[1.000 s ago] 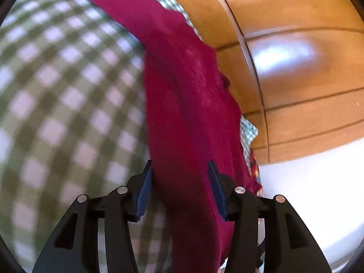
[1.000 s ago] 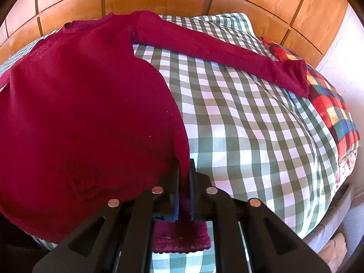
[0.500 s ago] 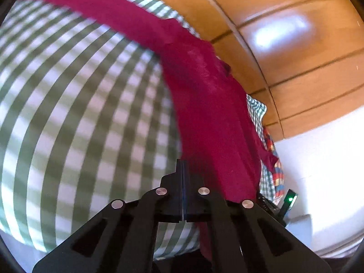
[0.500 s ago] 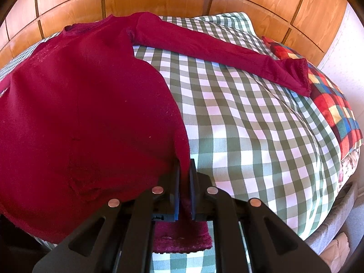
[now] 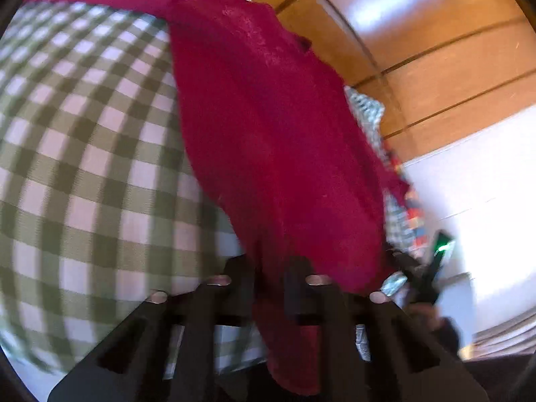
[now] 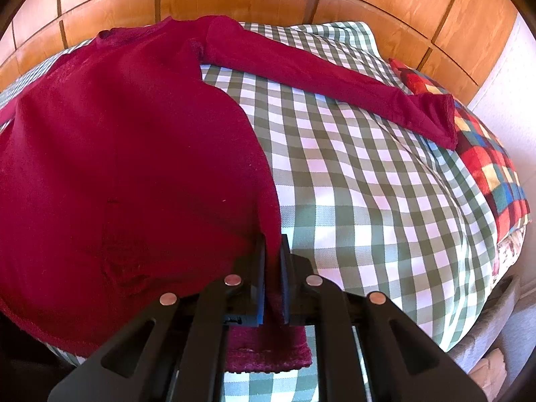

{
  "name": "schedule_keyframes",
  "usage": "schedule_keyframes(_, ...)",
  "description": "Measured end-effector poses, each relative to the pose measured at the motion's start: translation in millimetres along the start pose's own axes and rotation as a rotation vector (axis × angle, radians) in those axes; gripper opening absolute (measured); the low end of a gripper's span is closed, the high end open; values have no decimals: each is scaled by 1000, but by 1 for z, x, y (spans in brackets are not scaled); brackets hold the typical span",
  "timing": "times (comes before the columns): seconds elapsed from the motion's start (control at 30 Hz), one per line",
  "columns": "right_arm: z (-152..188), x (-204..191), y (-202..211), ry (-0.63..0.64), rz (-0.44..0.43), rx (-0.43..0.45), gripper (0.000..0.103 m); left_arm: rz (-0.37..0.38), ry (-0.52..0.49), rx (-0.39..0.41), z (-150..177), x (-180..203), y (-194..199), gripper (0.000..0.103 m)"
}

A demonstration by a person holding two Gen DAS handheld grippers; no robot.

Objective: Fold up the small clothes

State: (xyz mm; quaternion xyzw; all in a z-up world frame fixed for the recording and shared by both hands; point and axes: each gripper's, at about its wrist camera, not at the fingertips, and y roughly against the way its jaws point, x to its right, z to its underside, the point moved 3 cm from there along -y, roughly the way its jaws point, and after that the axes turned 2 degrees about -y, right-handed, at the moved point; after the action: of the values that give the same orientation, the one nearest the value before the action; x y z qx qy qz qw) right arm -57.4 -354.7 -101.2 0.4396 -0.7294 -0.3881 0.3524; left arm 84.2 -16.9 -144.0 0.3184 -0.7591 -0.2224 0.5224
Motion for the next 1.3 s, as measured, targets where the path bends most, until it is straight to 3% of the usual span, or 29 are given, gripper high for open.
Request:
schedule_keyframes(0.23, -6, -30, 52, 47, -243, 39, 6, -110, -64, 11, -31, 15, 92, 9)
schedule_keyframes(0.33, 2, -38, 63, 85, -338, 10, 6, -192, -87, 49, -37, 7, 130, 9)
schedule_keyframes(0.43, 21, -53, 54, 193, -319, -66, 6, -238, 18, 52, -33, -35, 139, 9)
schedule_keyframes(0.5, 30, -55, 44, 236, -258, -102, 6, -260, 82, 58, -22, -58, 131, 9)
schedule_keyframes(0.57, 30, -45, 35, 244, -169, -112, 6, -231, 110, 63, -14, -67, 120, 21)
schedule_keyframes(0.67, 29, -36, 31, 247, -137, -122, 6, -159, 105, 80, -6, -67, 103, 40)
schedule_keyframes(0.8, 30, -45, 26, 327, -93, -129, 7, -105, 48, 7, 7, -52, 63, 43)
schedule_keyframes(0.83, 31, -44, 25, 333, -91, -130, 9, -140, 17, 10, 10, -50, 57, 42)
schedule_keyframes(0.87, 30, -44, 27, 340, -80, -129, 10, -171, -5, 17, 11, -48, 57, 26)
schedule_keyframes(0.9, 28, -42, 28, 345, -66, -125, 23, -173, -12, 22, 12, -47, 59, 15)
schedule_keyframes(0.93, 24, -38, 31, 344, -36, -109, 47, -146, -1, 31, 12, -46, 63, 4)
schedule_keyframes(0.97, 19, -35, 35, 339, -20, -89, 53, -151, -5, 50, 12, -44, 70, 2)
schedule_keyframes(1.07, -4, -35, 51, 313, -26, -5, 55, -148, -45, 111, 15, -32, 90, 2)
schedule_keyframes(1.23, -39, -85, 66, 283, -166, 142, 63, -214, -44, 112, 17, -46, 99, 2)
schedule_keyframes(1.3, -47, -110, 62, 295, -224, 159, 63, -254, -36, 96, 19, -56, 102, 2)
